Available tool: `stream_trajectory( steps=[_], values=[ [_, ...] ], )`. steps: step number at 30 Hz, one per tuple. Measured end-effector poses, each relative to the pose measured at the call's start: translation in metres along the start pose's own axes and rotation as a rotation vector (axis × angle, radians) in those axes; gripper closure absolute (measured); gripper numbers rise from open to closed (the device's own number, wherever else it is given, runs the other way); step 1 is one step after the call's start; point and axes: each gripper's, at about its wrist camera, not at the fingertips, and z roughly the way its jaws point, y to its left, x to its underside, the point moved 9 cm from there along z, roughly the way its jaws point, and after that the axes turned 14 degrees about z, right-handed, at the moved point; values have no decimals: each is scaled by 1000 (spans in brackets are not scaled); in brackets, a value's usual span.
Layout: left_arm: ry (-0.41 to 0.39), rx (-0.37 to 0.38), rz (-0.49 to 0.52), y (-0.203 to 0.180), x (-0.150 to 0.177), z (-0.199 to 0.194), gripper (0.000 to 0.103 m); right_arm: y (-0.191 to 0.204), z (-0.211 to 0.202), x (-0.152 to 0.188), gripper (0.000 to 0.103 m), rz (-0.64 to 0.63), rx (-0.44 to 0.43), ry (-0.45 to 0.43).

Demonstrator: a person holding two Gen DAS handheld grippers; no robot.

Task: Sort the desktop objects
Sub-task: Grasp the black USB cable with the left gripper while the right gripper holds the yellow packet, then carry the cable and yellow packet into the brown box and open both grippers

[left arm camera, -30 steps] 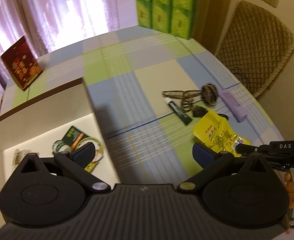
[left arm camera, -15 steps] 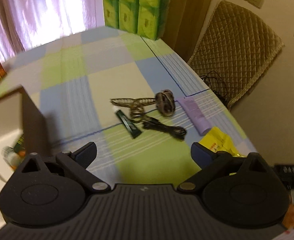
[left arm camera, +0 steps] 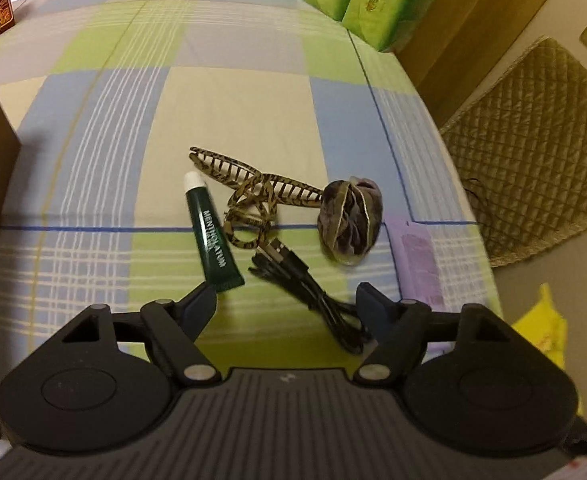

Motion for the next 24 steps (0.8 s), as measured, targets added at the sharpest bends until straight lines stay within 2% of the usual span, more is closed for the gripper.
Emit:
stream_trajectory(
  steps=[4, 6, 9, 10, 12, 15, 20, 24],
  values=[
    [3, -43, 20, -2, -2, 15, 37, 4, 6, -7, 103, -10, -12, 16],
    [-2, -67, 55, -2, -2, 15, 51, 5, 9, -9, 103, -10, -13, 24],
    [0, -50, 63, 2, 6, 11, 64, 4, 12, -10, 103, -10, -15, 38],
    [1, -45, 68, 4, 10, 8, 65, 5, 13, -11, 103, -10, -16, 43],
    [8, -29, 77, 9, 21, 1, 79, 5, 16, -11, 103, -9, -18, 54],
    [21, -15, 109, 18, 43, -11, 90, 7, 22, -9, 103, -13, -23, 73],
    [46, -33, 153, 35, 75, -32, 90, 10, 31, -1, 103, -26, -25, 108],
    [55, -45, 162, 40, 85, -38, 90, 12, 37, 6, 103, -36, -22, 130]
  ],
)
